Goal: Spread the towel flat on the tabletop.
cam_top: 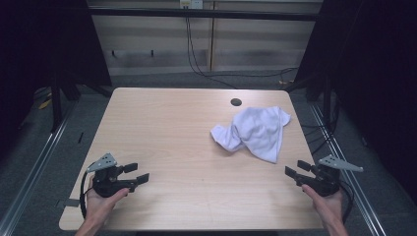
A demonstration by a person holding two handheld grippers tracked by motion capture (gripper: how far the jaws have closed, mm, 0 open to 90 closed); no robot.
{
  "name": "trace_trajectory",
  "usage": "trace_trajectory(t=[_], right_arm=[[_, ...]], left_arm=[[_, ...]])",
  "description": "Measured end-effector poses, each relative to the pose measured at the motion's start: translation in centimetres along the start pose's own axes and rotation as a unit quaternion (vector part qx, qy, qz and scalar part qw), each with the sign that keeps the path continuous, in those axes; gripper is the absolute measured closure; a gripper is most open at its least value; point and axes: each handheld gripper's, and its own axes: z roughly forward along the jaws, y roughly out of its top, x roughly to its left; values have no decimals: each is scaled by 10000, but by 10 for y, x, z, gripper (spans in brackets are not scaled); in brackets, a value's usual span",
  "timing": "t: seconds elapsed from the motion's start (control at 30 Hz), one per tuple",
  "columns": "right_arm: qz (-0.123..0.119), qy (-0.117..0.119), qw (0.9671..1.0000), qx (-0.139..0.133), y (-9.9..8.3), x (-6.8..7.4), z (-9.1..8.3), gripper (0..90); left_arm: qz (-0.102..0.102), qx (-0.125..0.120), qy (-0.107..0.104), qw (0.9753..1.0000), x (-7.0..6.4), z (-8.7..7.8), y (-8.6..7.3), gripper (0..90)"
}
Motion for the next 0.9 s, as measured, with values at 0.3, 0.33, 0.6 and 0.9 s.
trace_trajectory(t=[0.3,0.33,0.6,0.9], right_arm=[[-194,310,9990,255,19,0,25,230],[-208,410,9988,168,24,-2,26,279],[-603,708,9933,686,52,0,79,297],[-671,450,9901,1146,52,-8,127,265]], left_arm=[[38,170,-24,9998,4,17,2,296],[33,166,-9,9999,4,17,2,297],[103,154,108,9998,9,22,7,311],[291,194,-29,9994,1,22,6,313]])
